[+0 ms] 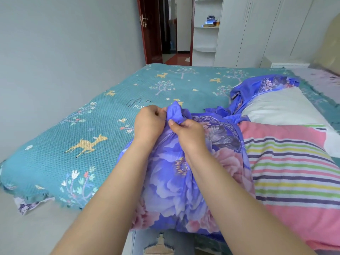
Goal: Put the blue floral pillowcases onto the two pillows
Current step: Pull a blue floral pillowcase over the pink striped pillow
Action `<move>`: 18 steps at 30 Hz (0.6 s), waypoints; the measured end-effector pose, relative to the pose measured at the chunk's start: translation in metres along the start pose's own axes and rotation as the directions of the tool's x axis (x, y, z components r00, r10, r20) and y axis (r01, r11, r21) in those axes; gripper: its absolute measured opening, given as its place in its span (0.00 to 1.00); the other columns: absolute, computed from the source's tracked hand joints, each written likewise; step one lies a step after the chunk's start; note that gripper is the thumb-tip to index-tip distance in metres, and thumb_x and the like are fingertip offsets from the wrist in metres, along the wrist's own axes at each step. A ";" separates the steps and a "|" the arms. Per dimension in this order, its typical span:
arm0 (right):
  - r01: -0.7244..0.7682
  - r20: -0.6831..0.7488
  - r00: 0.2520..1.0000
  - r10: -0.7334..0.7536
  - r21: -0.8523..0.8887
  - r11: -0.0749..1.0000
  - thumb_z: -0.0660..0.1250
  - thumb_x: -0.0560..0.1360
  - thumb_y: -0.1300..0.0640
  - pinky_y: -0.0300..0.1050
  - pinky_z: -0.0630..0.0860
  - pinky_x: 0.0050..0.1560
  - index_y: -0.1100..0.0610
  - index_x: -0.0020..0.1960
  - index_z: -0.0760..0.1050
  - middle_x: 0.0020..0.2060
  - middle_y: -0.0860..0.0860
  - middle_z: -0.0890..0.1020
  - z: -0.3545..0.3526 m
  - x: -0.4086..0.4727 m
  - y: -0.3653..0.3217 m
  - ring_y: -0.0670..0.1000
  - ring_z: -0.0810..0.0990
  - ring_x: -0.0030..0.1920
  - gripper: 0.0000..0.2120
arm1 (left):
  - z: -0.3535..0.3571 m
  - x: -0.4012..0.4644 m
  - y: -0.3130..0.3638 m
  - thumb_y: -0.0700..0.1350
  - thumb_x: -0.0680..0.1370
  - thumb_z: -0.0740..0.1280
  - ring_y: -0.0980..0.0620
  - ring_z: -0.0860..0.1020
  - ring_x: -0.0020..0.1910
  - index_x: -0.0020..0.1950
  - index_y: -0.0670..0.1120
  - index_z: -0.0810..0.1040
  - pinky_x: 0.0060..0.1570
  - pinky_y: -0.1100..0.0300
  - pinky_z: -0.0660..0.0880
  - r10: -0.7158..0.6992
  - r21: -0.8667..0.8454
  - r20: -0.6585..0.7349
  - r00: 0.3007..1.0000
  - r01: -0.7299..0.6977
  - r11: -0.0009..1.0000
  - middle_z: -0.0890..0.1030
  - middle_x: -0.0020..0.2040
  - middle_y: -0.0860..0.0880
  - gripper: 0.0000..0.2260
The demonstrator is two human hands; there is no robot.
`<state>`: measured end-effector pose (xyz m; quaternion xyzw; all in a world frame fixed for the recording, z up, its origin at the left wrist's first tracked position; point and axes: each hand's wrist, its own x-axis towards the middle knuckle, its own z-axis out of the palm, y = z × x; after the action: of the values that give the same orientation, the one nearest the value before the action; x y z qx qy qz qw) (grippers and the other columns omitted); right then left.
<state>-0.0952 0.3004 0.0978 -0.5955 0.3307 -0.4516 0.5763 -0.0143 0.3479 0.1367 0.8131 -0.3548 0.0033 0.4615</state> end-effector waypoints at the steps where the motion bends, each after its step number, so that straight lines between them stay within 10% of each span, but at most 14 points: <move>1: -0.040 0.007 0.999 0.040 0.077 0.996 0.73 0.68 0.52 0.46 0.67 0.40 0.61 0.32 0.76 0.30 0.55 0.73 0.002 -0.001 0.001 0.49 0.68 0.35 0.14 | -0.003 0.001 -0.002 0.49 0.77 0.65 0.47 0.73 0.34 0.33 0.45 0.75 0.36 0.60 0.67 -0.029 -0.058 0.005 1.000 0.029 0.998 0.78 0.32 0.48 0.14; 6: -0.128 0.108 0.989 0.099 0.305 0.944 0.72 0.72 0.57 0.47 0.70 0.46 0.58 0.34 0.79 0.37 0.55 0.75 0.000 -0.009 0.003 0.51 0.71 0.41 0.09 | -0.019 0.009 -0.004 0.44 0.76 0.69 0.54 0.75 0.33 0.38 0.45 0.78 0.40 0.61 0.75 -0.069 -0.325 0.158 0.985 0.118 0.938 0.80 0.35 0.49 0.07; 11: -0.080 0.208 0.978 0.027 0.247 0.966 0.69 0.72 0.63 0.38 0.74 0.51 0.59 0.49 0.81 0.43 0.50 0.83 0.003 -0.017 0.003 0.44 0.77 0.45 0.06 | -0.018 0.013 -0.005 0.41 0.73 0.69 0.56 0.71 0.26 0.34 0.48 0.75 0.27 0.68 0.68 -0.139 -0.245 0.154 0.978 0.174 0.954 0.76 0.30 0.51 0.08; 18: -0.070 0.040 0.997 0.064 0.164 0.984 0.70 0.68 0.68 0.46 0.72 0.44 0.55 0.35 0.81 0.35 0.54 0.82 0.001 -0.008 0.013 0.47 0.74 0.39 0.09 | -0.010 0.001 -0.006 0.47 0.75 0.69 0.52 0.70 0.31 0.36 0.48 0.74 0.35 0.61 0.68 0.009 -0.161 0.068 0.998 0.002 0.987 0.76 0.31 0.52 0.10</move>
<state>-0.0958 0.3064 0.0842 -0.5418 0.3019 -0.4474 0.6443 -0.0067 0.3565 0.1381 0.7721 -0.3709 -0.0528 0.5133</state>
